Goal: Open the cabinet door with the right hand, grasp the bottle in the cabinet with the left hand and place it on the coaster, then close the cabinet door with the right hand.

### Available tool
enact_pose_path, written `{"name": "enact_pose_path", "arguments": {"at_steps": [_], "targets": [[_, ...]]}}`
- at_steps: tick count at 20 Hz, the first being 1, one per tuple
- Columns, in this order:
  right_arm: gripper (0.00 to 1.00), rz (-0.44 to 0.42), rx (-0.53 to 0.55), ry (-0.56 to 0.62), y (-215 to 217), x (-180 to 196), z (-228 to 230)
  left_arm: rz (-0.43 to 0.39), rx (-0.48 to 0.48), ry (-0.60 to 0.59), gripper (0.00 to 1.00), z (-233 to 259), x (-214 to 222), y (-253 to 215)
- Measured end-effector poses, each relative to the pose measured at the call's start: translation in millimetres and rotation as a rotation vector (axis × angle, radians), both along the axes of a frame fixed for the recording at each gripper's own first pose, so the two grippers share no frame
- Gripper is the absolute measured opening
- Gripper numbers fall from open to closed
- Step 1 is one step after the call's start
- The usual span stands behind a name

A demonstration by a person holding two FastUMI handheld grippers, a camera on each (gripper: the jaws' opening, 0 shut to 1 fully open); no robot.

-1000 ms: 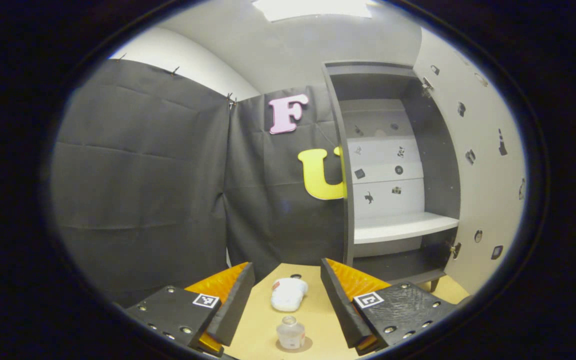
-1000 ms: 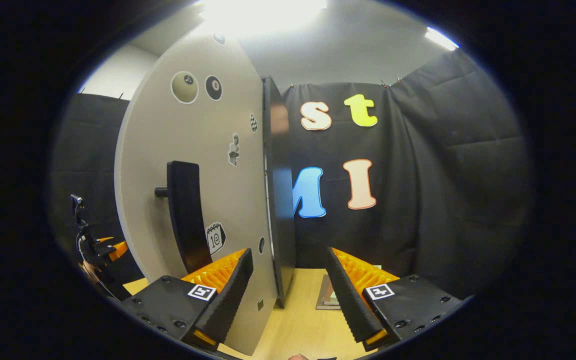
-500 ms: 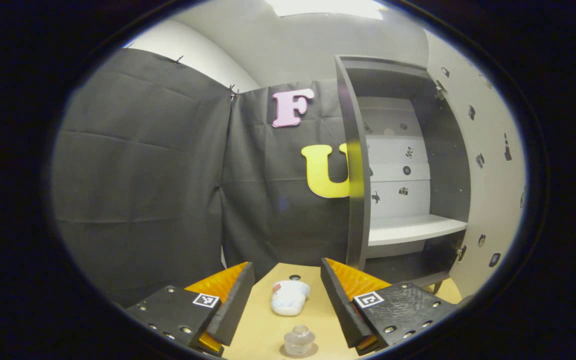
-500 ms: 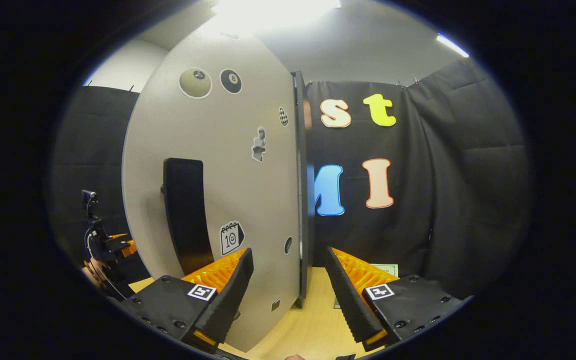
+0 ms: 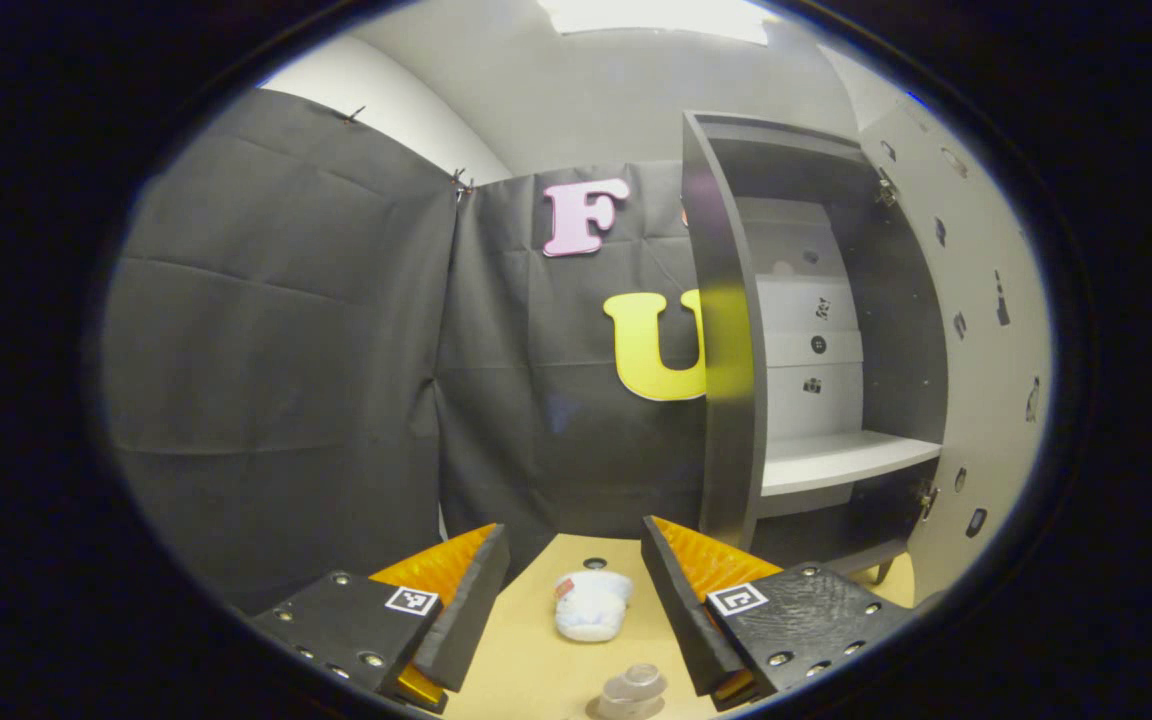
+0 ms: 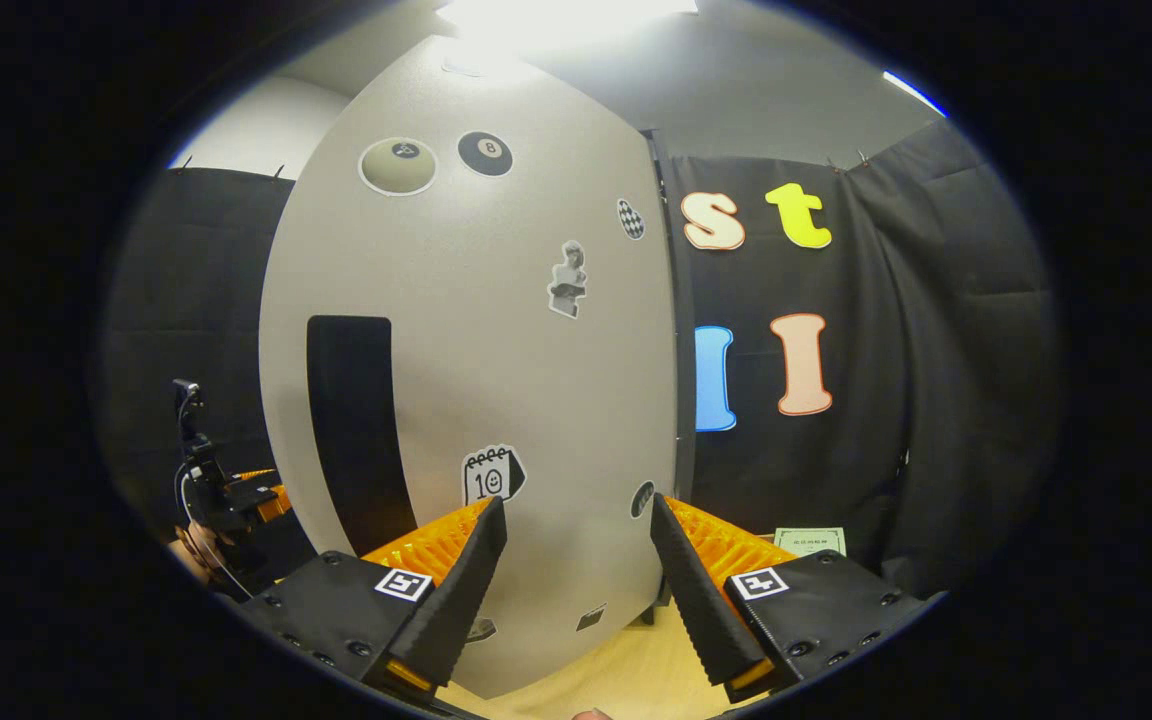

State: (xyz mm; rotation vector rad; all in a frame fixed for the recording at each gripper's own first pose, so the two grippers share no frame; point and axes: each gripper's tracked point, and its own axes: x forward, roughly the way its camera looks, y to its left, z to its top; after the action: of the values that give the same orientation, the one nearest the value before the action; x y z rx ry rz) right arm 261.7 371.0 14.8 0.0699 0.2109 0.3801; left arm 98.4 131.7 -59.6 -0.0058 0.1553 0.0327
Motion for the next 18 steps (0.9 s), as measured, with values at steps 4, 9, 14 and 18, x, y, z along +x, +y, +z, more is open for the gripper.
{"name": "enact_pose_path", "arguments": {"at_steps": [4,9,14,18], "targets": [[0.89,0.025,0.024,-0.01,32,13,-2,0.005,0.017,0.004,0.8,-6,2,23],[0.93,-0.01,-0.024,-0.025,54,42,-12,0.042,0.042,0.0,0.8,-8,2,64],[0.89,-0.023,-0.019,0.001,67,57,-26,0.057,0.044,0.012,0.8,-20,10,92],[0.89,-0.04,-0.01,0.021,63,55,-32,0.055,0.05,0.022,0.8,-29,18,106]]}}
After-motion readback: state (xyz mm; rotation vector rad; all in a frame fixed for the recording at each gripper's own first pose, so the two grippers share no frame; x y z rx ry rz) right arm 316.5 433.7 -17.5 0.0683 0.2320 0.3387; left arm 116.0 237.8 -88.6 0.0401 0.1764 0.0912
